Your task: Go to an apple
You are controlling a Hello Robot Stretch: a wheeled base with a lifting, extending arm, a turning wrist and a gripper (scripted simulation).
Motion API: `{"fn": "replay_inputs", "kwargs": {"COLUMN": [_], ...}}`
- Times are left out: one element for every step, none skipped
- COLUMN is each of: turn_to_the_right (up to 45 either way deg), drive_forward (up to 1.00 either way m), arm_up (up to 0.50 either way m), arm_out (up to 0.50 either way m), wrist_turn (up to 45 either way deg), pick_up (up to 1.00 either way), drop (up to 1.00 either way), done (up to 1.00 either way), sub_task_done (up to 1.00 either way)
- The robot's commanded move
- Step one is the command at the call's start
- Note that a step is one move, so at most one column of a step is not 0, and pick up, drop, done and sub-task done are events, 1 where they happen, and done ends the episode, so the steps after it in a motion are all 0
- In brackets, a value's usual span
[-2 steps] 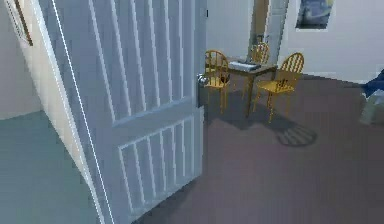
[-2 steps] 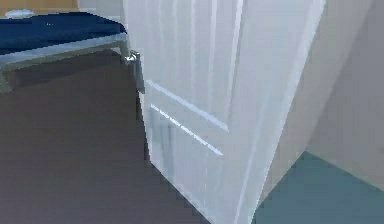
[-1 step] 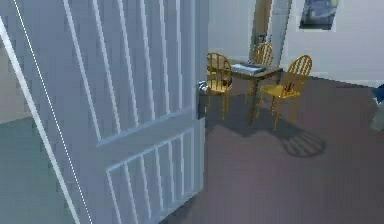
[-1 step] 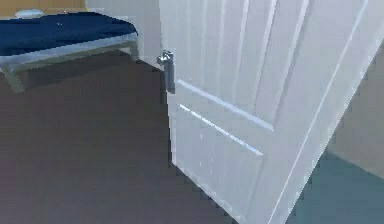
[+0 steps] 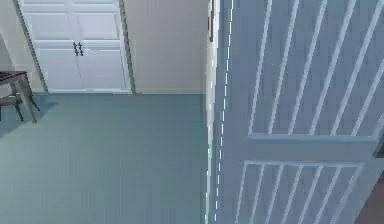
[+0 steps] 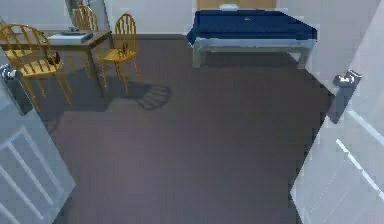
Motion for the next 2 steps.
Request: {"fn": "replay_inputs", "kwargs": {"turn_to_the_right": [-45.0, -45.0], "drive_forward": [0.0, 0.0], "arm_up": [0.0, 0.0], "arm_out": [0.0, 0.0], "wrist_turn": [0.0, 0.0], "pick_up": [0.0, 0.0], "drop": [0.0, 0.0], "done": [0.0, 0.0], "sub_task_done": [0.0, 0.0]}}
